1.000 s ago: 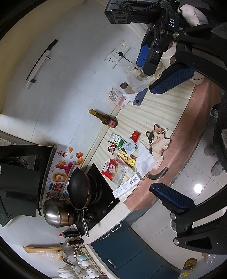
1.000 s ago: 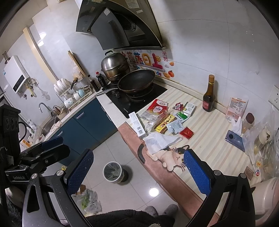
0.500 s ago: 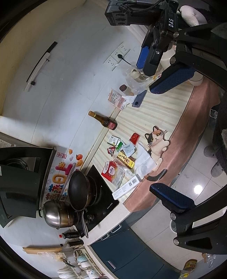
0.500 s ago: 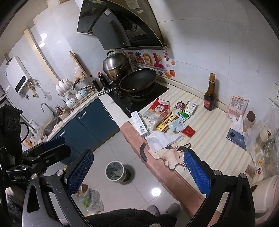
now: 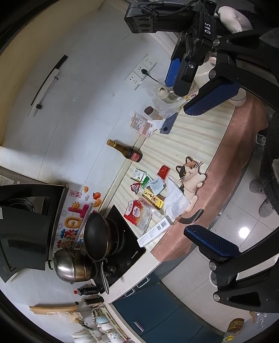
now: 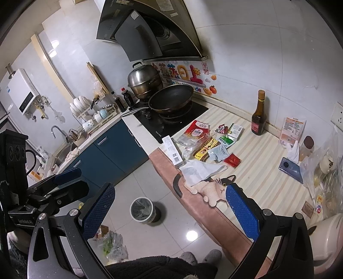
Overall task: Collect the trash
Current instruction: 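Grasp the white paper towel with the right tool while the left tool grasps the white box, then carry the paper towel and white box with both tools over the grey bin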
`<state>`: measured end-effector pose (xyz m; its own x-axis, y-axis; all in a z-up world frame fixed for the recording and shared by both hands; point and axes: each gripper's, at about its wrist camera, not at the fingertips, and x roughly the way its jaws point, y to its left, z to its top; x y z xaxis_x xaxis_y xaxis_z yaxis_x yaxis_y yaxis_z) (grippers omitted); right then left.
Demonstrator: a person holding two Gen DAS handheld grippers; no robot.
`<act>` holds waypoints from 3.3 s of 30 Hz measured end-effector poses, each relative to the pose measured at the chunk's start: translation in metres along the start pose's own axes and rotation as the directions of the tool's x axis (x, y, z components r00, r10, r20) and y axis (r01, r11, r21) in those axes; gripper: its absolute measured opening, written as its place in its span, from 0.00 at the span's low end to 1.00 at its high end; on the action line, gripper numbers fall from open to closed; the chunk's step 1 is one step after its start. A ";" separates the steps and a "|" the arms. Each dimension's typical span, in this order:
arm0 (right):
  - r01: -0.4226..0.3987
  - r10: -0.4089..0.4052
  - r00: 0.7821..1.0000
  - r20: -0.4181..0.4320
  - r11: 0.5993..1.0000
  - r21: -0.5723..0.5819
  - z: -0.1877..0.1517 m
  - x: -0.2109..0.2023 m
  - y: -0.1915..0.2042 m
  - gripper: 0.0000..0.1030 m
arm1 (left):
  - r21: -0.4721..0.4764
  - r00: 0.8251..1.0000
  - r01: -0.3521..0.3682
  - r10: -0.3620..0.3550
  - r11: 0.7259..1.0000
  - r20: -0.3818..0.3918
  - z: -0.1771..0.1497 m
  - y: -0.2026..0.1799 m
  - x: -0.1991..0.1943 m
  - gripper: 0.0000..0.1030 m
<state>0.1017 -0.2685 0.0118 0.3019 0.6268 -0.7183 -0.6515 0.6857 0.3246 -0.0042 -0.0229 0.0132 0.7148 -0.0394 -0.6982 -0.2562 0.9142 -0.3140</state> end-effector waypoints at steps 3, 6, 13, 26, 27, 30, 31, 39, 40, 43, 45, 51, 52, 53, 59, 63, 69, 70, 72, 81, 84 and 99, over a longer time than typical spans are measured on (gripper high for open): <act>0.001 -0.001 1.000 0.003 1.000 0.000 -0.003 -0.003 0.002 1.00 | 0.001 1.000 0.000 0.000 1.000 0.000 -0.003 0.001 -0.001 1.00; 0.028 -0.029 0.999 0.018 0.999 0.016 -0.004 -0.003 0.001 1.00 | 0.006 0.998 -0.063 0.063 0.998 0.019 -0.003 0.007 0.000 1.00; 0.207 -0.212 0.977 0.030 0.971 0.119 -0.006 0.032 -0.023 1.00 | 0.041 0.895 -0.445 0.444 0.895 0.041 0.000 0.050 0.058 1.00; 0.318 -0.247 0.938 -0.242 0.892 0.322 -0.001 0.272 -0.125 1.00 | -0.091 0.742 -0.638 0.578 0.765 -0.340 -0.002 0.185 0.243 1.00; 0.320 -0.231 0.932 -0.280 0.886 0.336 -0.002 0.298 -0.136 1.00 | -0.099 0.726 -0.650 0.578 0.753 -0.374 -0.002 0.193 0.255 1.00; 0.321 -0.194 0.913 -0.358 0.883 0.343 -0.006 0.363 -0.154 1.00 | -0.093 0.679 -0.681 0.579 0.727 -0.452 -0.007 0.210 0.292 1.00; 0.323 -0.189 0.908 -0.374 0.885 0.336 -0.008 0.379 -0.156 1.00 | -0.081 0.664 -0.689 0.582 0.721 -0.469 -0.007 0.215 0.301 1.00; 0.304 -0.229 0.852 -0.471 0.949 0.089 -0.017 0.492 -0.113 0.95 | -0.046 0.587 -0.725 0.582 0.687 -0.563 -0.009 0.233 0.351 1.00; 0.302 -0.239 0.843 -0.483 0.952 0.055 -0.020 0.502 -0.106 0.92 | -0.042 0.583 -0.726 0.582 0.686 -0.566 -0.007 0.236 0.355 1.00; 0.319 -0.300 0.819 -0.490 0.947 -0.046 -0.027 0.520 -0.089 0.82 | -0.030 0.570 -0.729 0.583 0.684 -0.580 -0.004 0.241 0.367 1.00; 0.330 -0.355 0.820 -0.448 0.934 -0.137 -0.030 0.525 -0.075 0.73 | -0.016 0.562 -0.729 0.586 0.684 -0.584 -0.003 0.242 0.373 1.00; 0.282 -0.308 0.847 -0.432 0.951 -0.125 -0.028 0.513 -0.077 0.06 | -0.006 0.588 -0.685 0.548 0.728 -0.595 0.009 0.233 0.396 1.00; 0.288 -0.299 0.851 -0.433 0.953 -0.092 -0.026 0.506 -0.086 0.05 | -0.007 0.596 -0.676 0.541 0.737 -0.594 0.013 0.230 0.400 1.00; 0.295 -0.300 0.853 -0.427 0.952 -0.079 -0.024 0.501 -0.091 0.05 | -0.010 0.608 -0.664 0.531 0.748 -0.590 0.019 0.228 0.405 1.00; 0.367 -0.338 0.850 -0.403 0.930 -0.007 -0.007 0.472 -0.123 0.05 | -0.185 0.688 -0.587 0.365 0.788 -0.627 0.052 0.245 0.444 1.00; 0.410 -0.361 0.840 -0.405 0.911 0.039 0.002 0.464 -0.145 0.05 | -0.367 0.726 -0.528 0.183 0.766 -0.663 0.059 0.266 0.478 1.00; 0.430 -0.368 0.837 -0.406 0.900 0.070 0.004 0.465 -0.166 0.05 | -0.407 0.723 -0.509 0.120 0.759 -0.680 0.055 0.270 0.497 0.58; 0.430 -0.367 0.837 -0.405 0.900 0.072 0.002 0.463 -0.166 0.05 | -0.400 0.730 -0.504 0.130 0.766 -0.671 0.055 0.270 0.494 0.54; 0.428 -0.361 0.837 -0.411 0.900 0.079 -0.001 0.456 -0.168 0.05 | -0.383 0.740 -0.488 0.139 0.784 -0.659 0.055 0.269 0.487 0.51; 0.458 -0.371 0.817 -0.442 0.883 0.104 -0.009 0.444 -0.186 0.05 | -0.028 0.665 -0.502 0.366 0.864 -0.651 0.054 0.271 0.472 0.43; 0.454 -0.348 0.808 -0.476 0.882 0.126 -0.012 0.450 -0.191 0.14 | 0.027 0.647 -0.497 0.391 0.867 -0.654 0.042 0.259 0.472 0.50; 0.415 -0.393 0.818 -0.420 0.909 -0.042 -0.037 0.476 -0.132 0.03 | 0.035 0.664 -0.509 0.418 0.860 -0.620 0.003 0.244 0.451 0.41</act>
<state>0.3056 -0.0745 -0.3954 0.2105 0.0874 -0.9737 -0.4962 0.8677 -0.0294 0.2576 0.1837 -0.3764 -0.0360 0.1056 -0.9938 -0.5617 0.8203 0.1075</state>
